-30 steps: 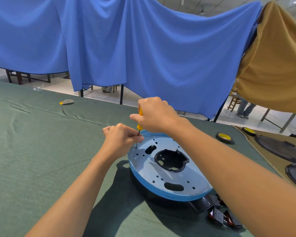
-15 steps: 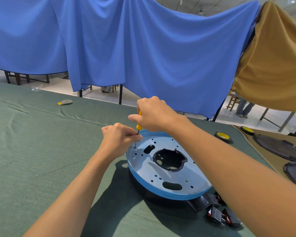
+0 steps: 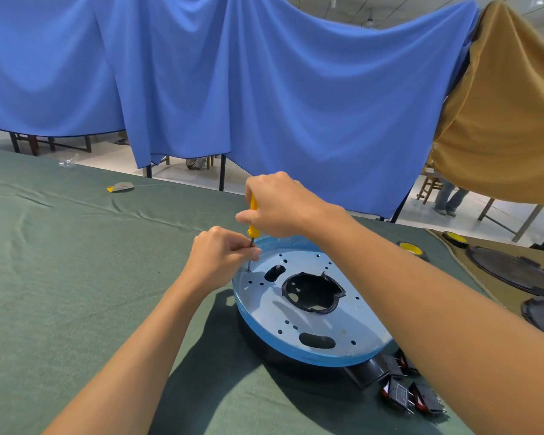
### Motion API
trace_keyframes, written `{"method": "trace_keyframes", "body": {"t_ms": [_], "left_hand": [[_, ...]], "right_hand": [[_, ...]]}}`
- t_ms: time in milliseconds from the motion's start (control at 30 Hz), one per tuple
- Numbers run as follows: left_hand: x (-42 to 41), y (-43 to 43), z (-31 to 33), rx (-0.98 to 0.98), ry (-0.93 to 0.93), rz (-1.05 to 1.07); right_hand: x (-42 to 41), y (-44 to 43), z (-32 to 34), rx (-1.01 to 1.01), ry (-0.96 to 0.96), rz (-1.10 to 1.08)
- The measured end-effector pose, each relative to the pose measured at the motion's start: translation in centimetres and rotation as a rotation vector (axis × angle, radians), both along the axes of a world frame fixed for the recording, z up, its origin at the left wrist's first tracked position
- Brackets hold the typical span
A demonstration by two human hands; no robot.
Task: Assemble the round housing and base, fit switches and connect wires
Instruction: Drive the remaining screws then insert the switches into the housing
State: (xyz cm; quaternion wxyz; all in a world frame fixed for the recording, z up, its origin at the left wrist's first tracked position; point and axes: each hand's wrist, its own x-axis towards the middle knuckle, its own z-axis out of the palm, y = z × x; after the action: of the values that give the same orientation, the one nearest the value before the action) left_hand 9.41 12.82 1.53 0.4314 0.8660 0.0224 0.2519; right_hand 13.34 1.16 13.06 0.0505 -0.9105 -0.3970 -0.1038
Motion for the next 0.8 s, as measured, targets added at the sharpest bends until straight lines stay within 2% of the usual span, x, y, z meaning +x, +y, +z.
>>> {"method": "trace_keyframes", "body": {"t_ms": [100, 200, 367, 600, 700, 800], "left_hand": [[0.0, 0.2, 0.1, 0.035, 0.046, -0.034], [-0.1, 0.0, 0.1, 0.057, 0.038, -0.022], [-0.3, -0.2, 0.1, -0.021, -0.028, 0.037], [-0.3, 0.2, 0.3, 0.082, 0.005, 0.003], [-0.3, 0.2, 0.3, 0.112, 0.031, -0.017], [-0.3, -0.1, 0.0, 0.048, -0.008, 0.01]], "right_hand": [[-0.1, 0.1, 0.3, 0.002, -0.007, 0.059], [-0.3, 0.0, 0.3, 0.033, 0.0, -0.025], [-0.3, -0.4, -0.7, 0.06, 0.027, -0.154], [0.2, -0.4, 0.1, -0.032, 0.01, 0.013], [-0.1, -0.4, 0.2, -0.017, 0.023, -0.014], [-0.2, -0.5, 0.0, -0.022, 0.006, -0.057]]}}
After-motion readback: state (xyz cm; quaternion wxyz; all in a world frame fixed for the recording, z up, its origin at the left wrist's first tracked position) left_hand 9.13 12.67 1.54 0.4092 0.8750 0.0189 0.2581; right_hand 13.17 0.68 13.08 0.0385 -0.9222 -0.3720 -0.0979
